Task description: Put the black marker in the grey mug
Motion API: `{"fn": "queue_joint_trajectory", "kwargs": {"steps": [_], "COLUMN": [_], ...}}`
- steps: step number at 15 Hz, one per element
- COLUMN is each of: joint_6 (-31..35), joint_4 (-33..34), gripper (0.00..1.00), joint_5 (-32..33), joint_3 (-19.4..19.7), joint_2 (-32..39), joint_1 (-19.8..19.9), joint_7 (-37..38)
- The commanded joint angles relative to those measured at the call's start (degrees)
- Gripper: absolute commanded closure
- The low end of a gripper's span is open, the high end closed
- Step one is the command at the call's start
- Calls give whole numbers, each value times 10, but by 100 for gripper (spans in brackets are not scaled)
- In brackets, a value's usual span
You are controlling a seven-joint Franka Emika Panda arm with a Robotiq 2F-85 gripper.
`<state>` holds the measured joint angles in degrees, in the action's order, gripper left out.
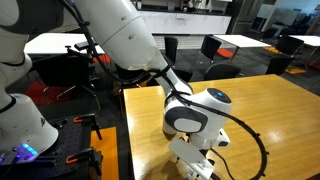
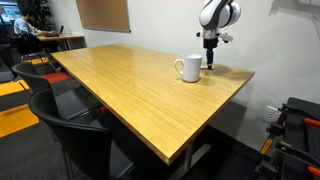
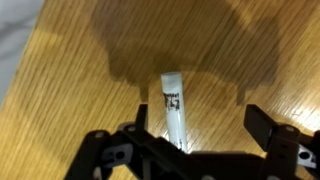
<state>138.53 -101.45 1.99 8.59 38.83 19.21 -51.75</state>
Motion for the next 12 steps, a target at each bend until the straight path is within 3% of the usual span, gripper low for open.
{"fn": "queue_joint_trajectory", "kwargs": {"steps": [1,2,7,9,12], "joint_6": [5,5,3,3,1], "joint_4": [13,14,18,18,22], "gripper": [18,16,34,62,85], "joint_5": [17,16,16,16,16], "joint_3": [-6,-7,-7,-7,-7], "joint_2": [9,11,14,14,13], "joint_1": [5,6,6,6,6], "joint_7": [25,26,26,26,27]}}
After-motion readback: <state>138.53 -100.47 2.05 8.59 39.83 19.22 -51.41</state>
